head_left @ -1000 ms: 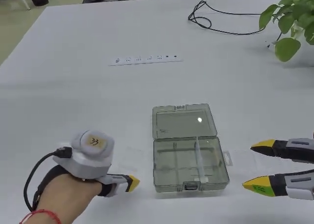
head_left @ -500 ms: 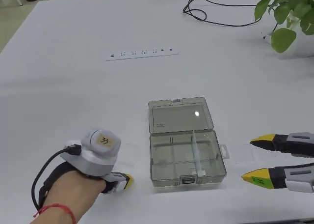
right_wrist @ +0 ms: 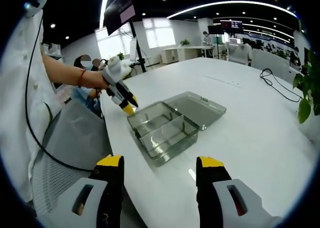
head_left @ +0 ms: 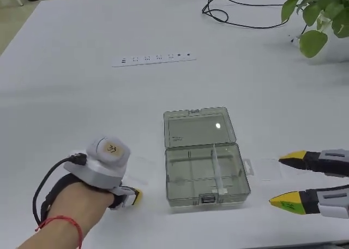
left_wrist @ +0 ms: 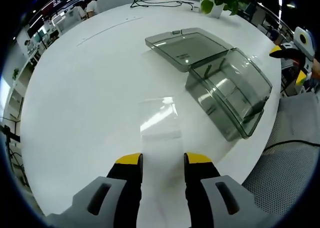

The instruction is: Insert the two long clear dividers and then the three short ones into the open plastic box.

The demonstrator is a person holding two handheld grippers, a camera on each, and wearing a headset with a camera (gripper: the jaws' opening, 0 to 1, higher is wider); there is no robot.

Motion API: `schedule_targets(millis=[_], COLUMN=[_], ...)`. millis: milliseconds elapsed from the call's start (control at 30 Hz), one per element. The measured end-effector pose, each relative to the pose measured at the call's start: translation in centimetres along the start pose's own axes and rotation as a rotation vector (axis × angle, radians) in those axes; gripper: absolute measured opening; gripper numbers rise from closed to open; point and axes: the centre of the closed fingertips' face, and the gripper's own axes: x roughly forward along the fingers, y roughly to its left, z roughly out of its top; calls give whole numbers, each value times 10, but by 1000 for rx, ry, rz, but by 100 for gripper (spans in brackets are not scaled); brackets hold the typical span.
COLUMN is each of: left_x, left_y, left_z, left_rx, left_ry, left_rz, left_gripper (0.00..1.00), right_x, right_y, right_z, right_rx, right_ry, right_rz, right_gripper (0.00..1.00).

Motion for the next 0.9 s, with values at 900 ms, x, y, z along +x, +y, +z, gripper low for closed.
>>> schedule_targets(millis=[900], left_x=[-36], left_y=[-11], left_z=[21], left_rx=[-215], left_ry=[-184], left_rz=[-121], left_gripper=[30], right_x=[-3], right_y=[10], right_z=[15], right_rx=[16], right_ry=[-14], right_rz=[-9], right_gripper=[64])
